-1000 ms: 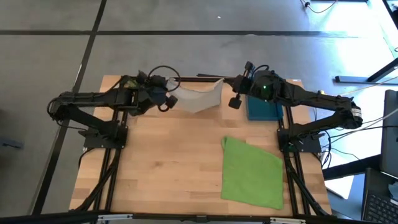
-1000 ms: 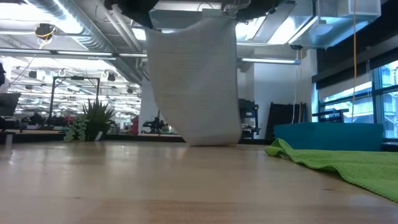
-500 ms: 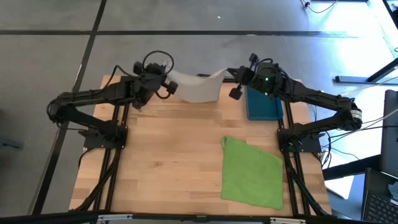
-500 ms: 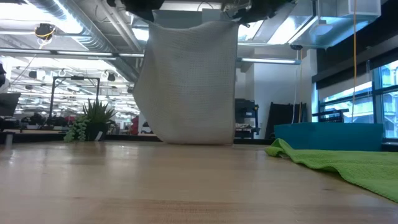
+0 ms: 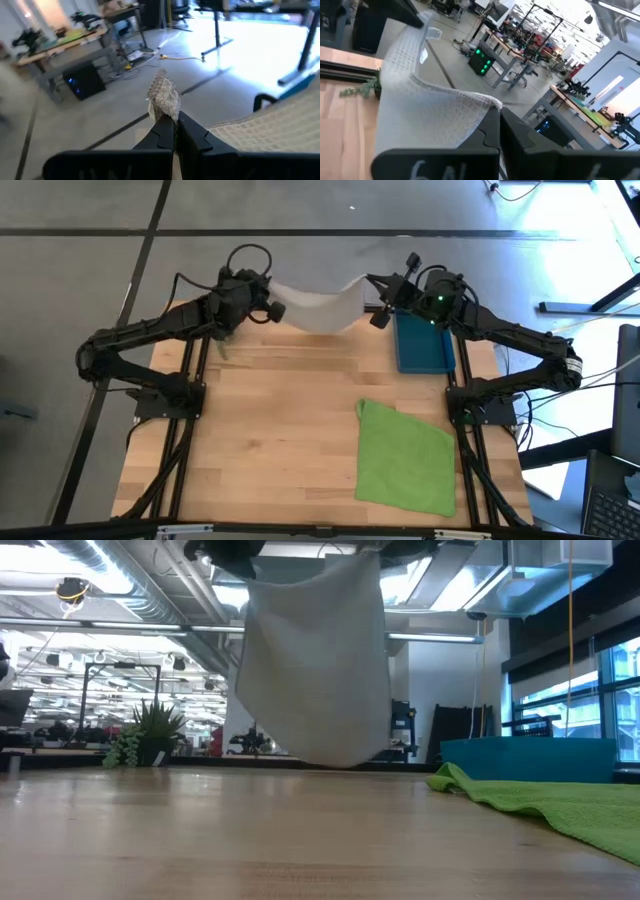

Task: Roll microfiber towels into tight, uniform cylinder then place into a basket
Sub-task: Roll the gray towel

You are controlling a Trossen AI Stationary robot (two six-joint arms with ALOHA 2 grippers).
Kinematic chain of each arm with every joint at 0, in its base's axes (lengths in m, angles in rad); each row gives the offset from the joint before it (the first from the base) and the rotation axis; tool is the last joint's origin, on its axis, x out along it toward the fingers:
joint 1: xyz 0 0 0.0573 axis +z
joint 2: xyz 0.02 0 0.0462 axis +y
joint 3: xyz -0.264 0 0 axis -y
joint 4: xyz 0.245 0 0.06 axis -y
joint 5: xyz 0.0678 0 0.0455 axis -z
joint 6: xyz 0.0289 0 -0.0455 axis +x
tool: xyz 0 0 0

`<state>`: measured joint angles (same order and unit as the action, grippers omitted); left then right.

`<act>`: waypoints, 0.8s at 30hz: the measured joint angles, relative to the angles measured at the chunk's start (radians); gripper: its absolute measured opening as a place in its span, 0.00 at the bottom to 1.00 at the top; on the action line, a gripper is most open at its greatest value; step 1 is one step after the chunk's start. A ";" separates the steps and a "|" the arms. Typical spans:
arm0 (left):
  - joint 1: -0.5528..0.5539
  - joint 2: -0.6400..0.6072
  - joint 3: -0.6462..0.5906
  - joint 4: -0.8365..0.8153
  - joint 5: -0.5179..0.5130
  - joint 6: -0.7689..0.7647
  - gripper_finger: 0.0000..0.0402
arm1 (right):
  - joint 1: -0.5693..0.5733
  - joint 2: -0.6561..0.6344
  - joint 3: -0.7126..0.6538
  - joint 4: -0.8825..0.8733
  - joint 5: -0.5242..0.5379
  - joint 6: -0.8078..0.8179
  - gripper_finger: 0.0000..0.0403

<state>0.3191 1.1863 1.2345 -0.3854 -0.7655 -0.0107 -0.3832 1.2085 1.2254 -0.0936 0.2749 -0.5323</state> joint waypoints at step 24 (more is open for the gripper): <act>-0.006 0.000 0.030 -0.045 0.116 -0.003 0.00 | 0.000 0.001 0.044 -0.084 0.002 0.003 0.01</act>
<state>0.3130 1.1861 1.2649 -0.4300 -0.6497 -0.0138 -0.3836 1.2091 1.2697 -0.1772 0.2771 -0.5293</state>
